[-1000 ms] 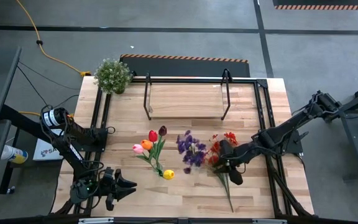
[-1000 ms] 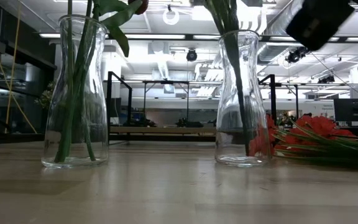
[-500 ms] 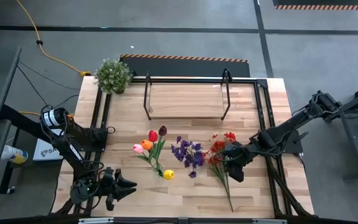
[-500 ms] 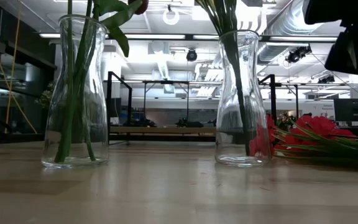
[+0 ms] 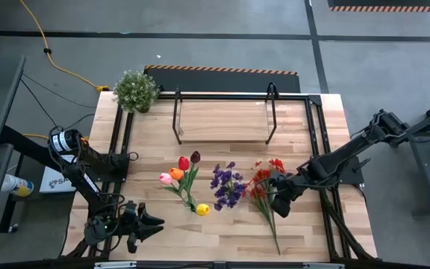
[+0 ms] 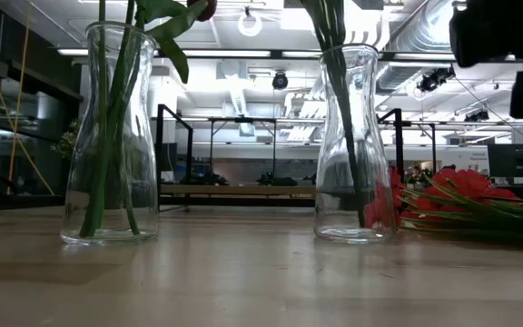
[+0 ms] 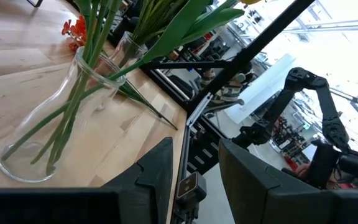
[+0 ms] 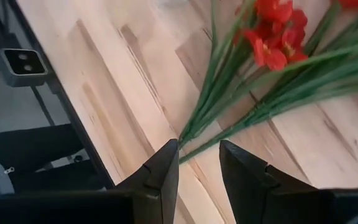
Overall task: Pick and place flowers into a vace then onto a shelf
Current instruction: Put the right red flower into the right transparent vase
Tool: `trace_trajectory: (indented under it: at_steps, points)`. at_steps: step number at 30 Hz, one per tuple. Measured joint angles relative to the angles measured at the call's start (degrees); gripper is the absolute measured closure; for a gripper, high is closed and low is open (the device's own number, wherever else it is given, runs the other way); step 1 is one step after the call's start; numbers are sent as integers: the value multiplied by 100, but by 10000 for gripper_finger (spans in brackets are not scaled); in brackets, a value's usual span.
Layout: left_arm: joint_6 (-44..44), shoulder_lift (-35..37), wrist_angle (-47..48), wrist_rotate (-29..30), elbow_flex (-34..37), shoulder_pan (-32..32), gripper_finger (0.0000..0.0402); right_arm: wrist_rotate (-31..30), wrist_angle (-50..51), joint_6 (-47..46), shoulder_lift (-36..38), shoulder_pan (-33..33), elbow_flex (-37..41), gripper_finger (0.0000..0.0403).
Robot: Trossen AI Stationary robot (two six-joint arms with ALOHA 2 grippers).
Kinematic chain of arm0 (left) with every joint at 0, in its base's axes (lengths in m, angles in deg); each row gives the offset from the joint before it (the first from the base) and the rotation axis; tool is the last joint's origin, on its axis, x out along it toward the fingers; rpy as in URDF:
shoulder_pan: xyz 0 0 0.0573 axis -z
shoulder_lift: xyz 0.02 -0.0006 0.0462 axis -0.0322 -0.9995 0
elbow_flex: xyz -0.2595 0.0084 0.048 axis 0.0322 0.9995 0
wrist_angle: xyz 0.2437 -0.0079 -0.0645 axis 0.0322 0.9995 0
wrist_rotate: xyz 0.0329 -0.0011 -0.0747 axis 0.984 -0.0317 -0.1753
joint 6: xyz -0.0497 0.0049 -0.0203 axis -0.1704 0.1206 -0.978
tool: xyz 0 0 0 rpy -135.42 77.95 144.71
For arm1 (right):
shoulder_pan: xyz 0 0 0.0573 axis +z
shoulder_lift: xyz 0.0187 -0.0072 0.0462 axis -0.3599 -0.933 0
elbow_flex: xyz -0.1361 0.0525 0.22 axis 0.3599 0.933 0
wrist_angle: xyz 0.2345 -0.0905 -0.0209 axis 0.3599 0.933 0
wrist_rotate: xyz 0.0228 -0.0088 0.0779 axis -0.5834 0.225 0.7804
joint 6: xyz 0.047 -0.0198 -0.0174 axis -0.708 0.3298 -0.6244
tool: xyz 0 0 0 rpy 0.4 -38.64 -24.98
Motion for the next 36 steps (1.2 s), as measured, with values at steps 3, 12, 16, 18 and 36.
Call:
trace_trajectory:
  at_steps: [3,12,16,18,36]
  points:
    - [7,0,0,-8,0,-2,238,194,-2,-72,-202,3,0,295]
    - [7,0,0,-153,2,-2,238,175,-208,-240,-666,26,0,295]
    - [7,0,0,-153,2,-1,238,129,-304,-358,-896,26,0,295]
    - [7,0,0,-153,2,-2,238,108,-297,-381,-1026,26,0,295]
    - [2,0,2,-307,2,-1,238,-209,-390,-603,-1701,22,-2,295]
